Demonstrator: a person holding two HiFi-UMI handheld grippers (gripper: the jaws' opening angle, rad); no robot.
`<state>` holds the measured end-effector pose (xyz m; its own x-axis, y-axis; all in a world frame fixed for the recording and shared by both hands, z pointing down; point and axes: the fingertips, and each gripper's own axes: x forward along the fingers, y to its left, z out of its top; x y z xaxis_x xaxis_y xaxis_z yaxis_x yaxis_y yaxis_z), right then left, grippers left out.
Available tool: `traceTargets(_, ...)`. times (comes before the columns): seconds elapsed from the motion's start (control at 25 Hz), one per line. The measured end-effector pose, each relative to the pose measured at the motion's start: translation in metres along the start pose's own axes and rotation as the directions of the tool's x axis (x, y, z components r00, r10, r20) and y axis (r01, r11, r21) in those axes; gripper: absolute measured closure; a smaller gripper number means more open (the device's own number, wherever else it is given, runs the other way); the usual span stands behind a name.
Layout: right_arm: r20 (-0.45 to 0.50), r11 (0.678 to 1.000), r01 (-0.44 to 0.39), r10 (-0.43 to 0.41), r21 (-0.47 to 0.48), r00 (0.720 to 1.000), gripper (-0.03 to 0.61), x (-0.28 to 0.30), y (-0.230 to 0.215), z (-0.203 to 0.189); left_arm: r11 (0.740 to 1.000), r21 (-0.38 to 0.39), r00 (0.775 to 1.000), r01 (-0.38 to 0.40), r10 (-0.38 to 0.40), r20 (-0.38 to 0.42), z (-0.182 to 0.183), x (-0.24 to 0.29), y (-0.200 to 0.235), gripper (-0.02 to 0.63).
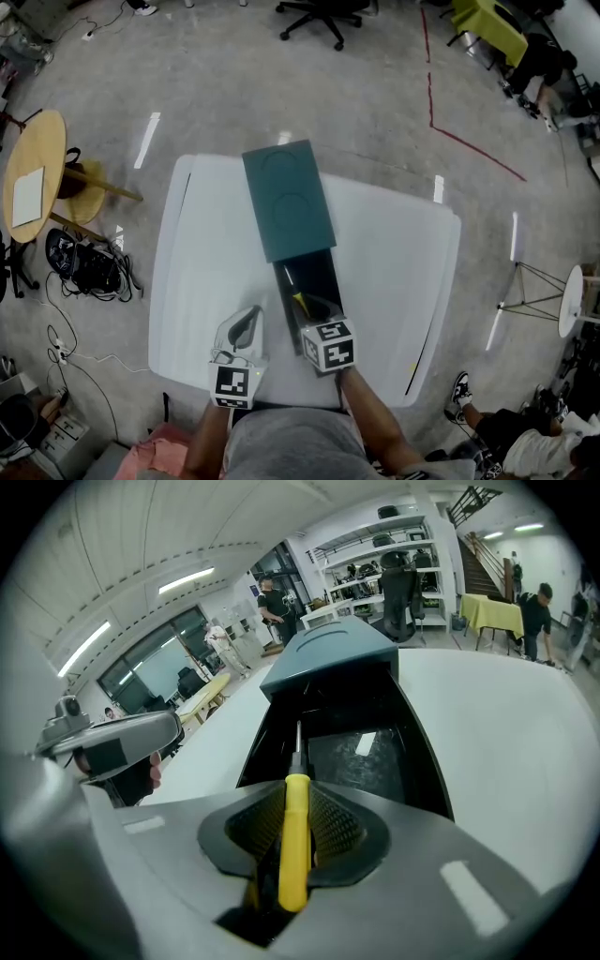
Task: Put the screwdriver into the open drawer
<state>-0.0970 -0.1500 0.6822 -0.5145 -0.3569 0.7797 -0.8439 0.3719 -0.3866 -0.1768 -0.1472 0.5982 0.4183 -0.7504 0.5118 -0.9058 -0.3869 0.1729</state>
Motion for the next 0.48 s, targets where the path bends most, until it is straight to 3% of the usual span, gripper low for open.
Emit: traceTargets(0.48, -0.024, 1.0, 0.02, -0.021, -0.02, 0.999, 0.497, 0.0041, -0.0007, -0.0031, 1.0, -0.007, 1.0, 0.004, -0.004, -0.005, -0.0019, 0.0014, -0.001, 0.602)
